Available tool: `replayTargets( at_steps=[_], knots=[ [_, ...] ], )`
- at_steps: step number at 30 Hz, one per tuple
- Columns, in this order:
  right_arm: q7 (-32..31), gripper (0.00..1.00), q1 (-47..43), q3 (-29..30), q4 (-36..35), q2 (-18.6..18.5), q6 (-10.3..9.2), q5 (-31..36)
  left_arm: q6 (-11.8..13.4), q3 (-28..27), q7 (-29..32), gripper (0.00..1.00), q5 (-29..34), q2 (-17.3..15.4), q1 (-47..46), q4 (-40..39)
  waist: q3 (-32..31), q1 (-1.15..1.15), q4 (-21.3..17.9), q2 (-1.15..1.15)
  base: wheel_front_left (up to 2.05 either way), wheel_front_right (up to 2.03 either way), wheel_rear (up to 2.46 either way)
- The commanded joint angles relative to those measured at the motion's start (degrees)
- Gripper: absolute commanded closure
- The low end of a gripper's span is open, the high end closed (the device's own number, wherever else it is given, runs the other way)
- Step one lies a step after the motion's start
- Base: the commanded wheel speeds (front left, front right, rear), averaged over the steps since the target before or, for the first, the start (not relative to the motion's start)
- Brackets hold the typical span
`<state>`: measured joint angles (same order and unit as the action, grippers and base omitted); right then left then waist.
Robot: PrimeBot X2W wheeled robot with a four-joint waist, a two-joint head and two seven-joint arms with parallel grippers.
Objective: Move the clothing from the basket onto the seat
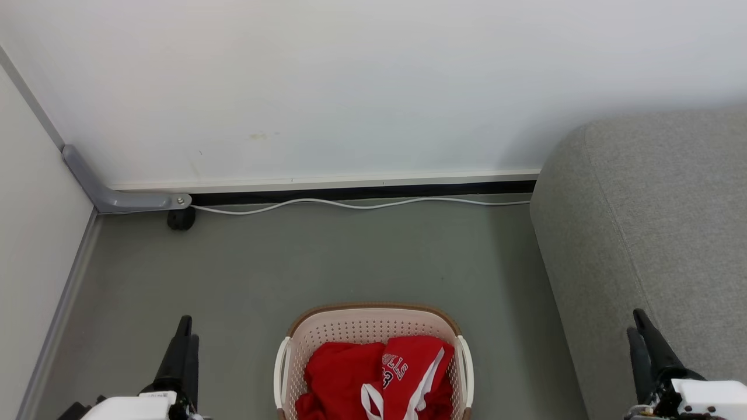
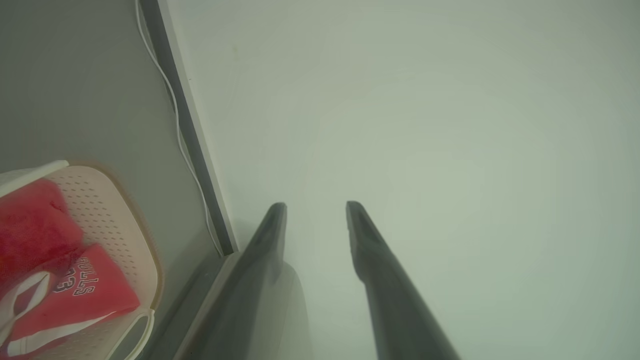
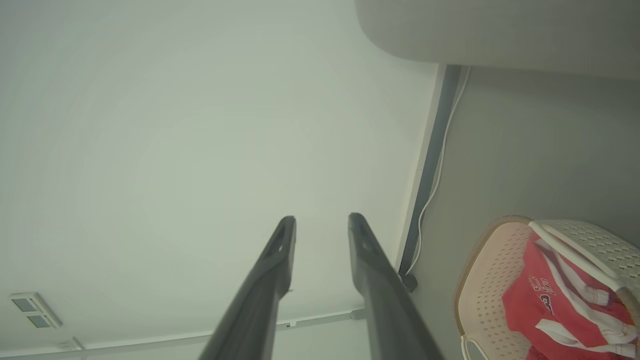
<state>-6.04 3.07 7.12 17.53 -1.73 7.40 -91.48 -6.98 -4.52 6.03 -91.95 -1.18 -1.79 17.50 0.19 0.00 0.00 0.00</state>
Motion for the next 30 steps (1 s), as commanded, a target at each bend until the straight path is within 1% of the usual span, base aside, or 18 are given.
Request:
replayTargets(
  at_steps=[1,4,7,11,17,30],
  knots=[
    [-0.01,0.0,-0.24,-0.04,0.3,0.1,0.0,0.0,0.0,0.09,-0.12,0.0,0.04,0.18,0.29,0.38,0.04,0.0,0.0,0.0,0.0,0.0,0.0],
    [-0.07,0.0,0.25,-0.04,0.12,-0.17,0.0,-0.01,-0.02,0.35,-0.62,0.0,0.18,0.13,-0.18,0.34,0.15,0.03,-0.02,0.0,0.0,0.0,0.0],
    [-0.07,0.0,0.65,-0.11,0.04,-0.39,0.0,0.11,-0.03,0.5,-1.13,0.0,0.4,0.08,-0.55,0.41,-0.03,0.13,-0.06,0.0,0.0,0.0,0.0],
    [0.17,0.0,1.16,-0.41,-0.06,-0.74,0.01,0.57,-0.04,0.69,-1.8,0.0,0.96,0.02,-1.0,0.5,0.04,0.02,-0.11,0.0,0.0,0.0,0.0],
    [0.83,0.0,1.93,-1.16,-0.15,-1.52,0.01,1.31,-0.06,0.87,-2.64,0.0,2.33,-0.05,-1.67,0.6,0.13,0.0,-0.15,0.0,0.0,0.0,0.0],
    [4.83,0.0,4.53,-6.05,0.59,-5.32,0.02,4.54,-0.12,1.18,-4.99,0.0,11.43,-0.26,-3.25,0.53,0.34,0.0,-0.25,0.0,0.0,0.0,0.0]
  ],
)
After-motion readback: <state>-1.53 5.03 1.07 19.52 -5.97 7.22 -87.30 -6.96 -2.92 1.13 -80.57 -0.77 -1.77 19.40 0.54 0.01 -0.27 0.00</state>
